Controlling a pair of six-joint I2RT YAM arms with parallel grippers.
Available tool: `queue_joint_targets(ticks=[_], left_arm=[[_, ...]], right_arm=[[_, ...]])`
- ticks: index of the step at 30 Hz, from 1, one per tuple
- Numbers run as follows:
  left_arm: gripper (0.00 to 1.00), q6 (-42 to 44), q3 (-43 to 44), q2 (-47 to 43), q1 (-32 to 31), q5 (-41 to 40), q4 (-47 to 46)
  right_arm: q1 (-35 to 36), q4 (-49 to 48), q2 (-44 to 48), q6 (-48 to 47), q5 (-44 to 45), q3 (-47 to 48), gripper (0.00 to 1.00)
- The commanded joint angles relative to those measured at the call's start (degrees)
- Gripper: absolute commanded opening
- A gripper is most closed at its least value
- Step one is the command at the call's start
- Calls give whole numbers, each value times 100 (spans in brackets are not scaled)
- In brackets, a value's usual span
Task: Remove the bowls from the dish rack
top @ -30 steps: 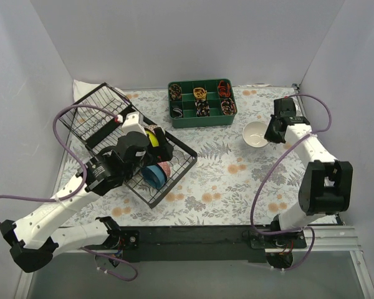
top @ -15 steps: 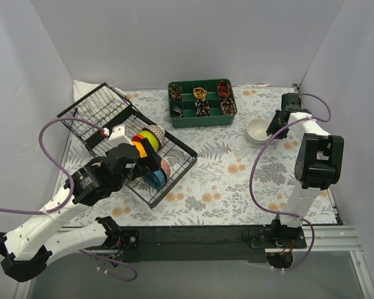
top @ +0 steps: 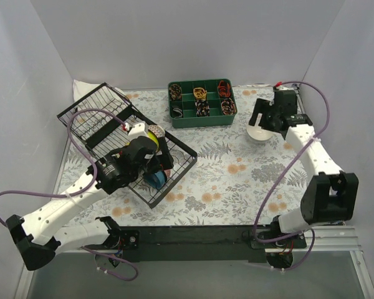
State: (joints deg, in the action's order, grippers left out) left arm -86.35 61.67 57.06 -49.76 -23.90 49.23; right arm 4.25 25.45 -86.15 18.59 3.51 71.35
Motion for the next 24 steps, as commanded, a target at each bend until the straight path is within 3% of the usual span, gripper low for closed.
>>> queue_joint_targets(ticks=[1,6,9,18,24], left_arm=[[98,399,293,279,439,280,-318],[98,680,30,104,1746,1027,-511],[98,803,-137,-124,2197,1081,-546],[98,444,-831,-1002,2480,1107,-248],[98,276,-1008,-1372,2480,1265,-142]], right_arm=[[971,-522,721,-268,-613,-647,90],[2112,-1436,1039,-31,-1649,-1140,92],[2727,-2008,899,197,-2071,-1255,93],[3985,-3063,-287,584,-2890,-729,95],[4259,-3564,-850,883,-3084,-579,95]])
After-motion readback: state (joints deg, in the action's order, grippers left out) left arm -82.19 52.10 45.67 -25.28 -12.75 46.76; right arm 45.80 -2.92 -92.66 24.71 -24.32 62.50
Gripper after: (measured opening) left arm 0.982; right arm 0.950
